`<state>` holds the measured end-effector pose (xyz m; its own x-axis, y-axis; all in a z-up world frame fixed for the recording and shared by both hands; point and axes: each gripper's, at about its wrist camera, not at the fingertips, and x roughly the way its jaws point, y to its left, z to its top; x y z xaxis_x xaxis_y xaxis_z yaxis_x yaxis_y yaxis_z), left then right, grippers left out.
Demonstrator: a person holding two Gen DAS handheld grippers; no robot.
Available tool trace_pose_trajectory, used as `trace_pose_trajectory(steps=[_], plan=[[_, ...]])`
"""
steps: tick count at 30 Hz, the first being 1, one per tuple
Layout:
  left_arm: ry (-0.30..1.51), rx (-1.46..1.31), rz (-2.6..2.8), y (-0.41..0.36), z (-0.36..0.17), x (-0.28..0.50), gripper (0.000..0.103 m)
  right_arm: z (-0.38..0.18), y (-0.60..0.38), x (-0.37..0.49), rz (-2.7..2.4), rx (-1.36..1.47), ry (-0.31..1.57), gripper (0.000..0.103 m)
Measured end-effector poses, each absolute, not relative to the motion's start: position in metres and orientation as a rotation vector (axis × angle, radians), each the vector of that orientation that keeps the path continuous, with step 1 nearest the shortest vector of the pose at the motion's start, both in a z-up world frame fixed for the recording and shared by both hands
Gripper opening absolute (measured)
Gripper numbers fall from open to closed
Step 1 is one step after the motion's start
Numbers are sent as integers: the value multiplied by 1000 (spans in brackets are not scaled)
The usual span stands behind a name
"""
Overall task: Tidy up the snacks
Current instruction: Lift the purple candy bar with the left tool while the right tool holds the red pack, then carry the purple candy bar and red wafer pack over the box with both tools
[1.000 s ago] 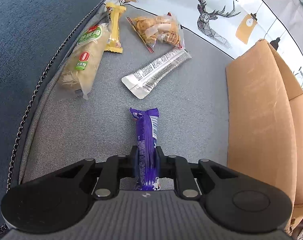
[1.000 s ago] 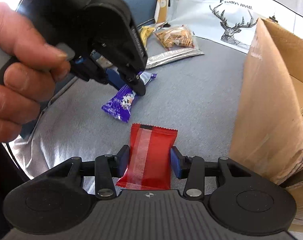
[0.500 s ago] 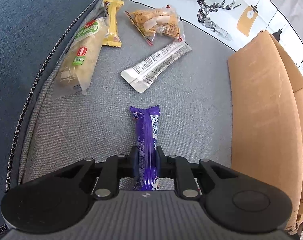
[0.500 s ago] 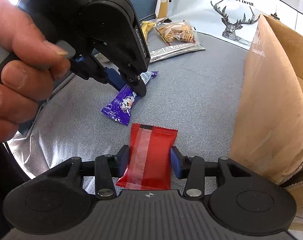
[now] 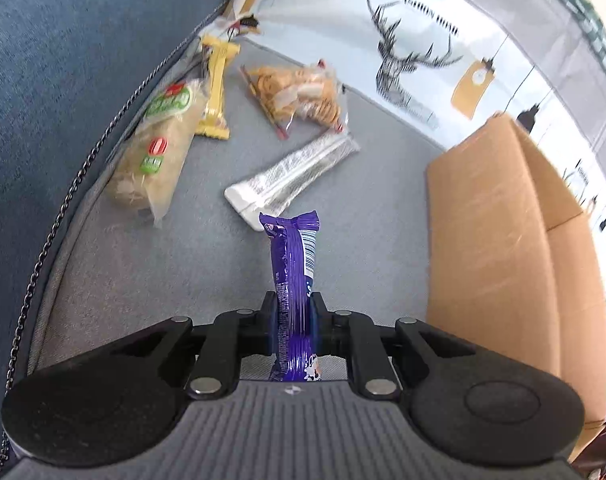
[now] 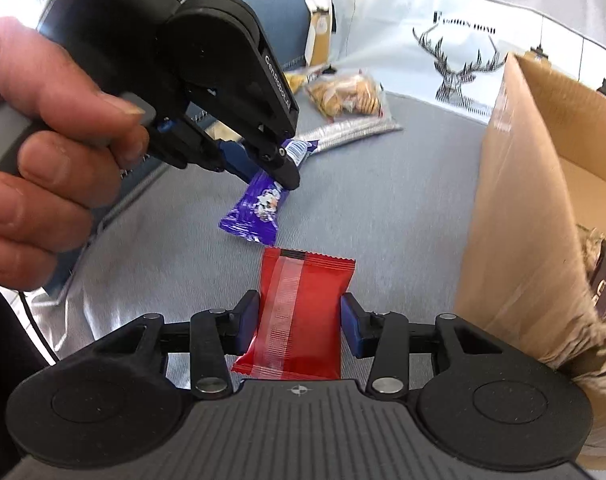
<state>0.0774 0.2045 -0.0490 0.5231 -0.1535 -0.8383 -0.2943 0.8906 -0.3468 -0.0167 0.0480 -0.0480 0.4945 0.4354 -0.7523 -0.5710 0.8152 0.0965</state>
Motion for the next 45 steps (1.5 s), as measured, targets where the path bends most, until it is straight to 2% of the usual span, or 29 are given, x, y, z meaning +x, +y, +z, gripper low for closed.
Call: trace_pose_trajectory(steps=[16, 32, 45], plan=[[882, -539, 34, 205, -19, 68, 16, -15, 38, -29, 612, -138, 693, 45], [832, -527, 51, 205, 0, 52, 16, 34, 9, -28, 577, -103, 528, 45], [695, -464, -21, 171, 20, 55, 16, 103, -90, 35, 390, -34, 380, 45]])
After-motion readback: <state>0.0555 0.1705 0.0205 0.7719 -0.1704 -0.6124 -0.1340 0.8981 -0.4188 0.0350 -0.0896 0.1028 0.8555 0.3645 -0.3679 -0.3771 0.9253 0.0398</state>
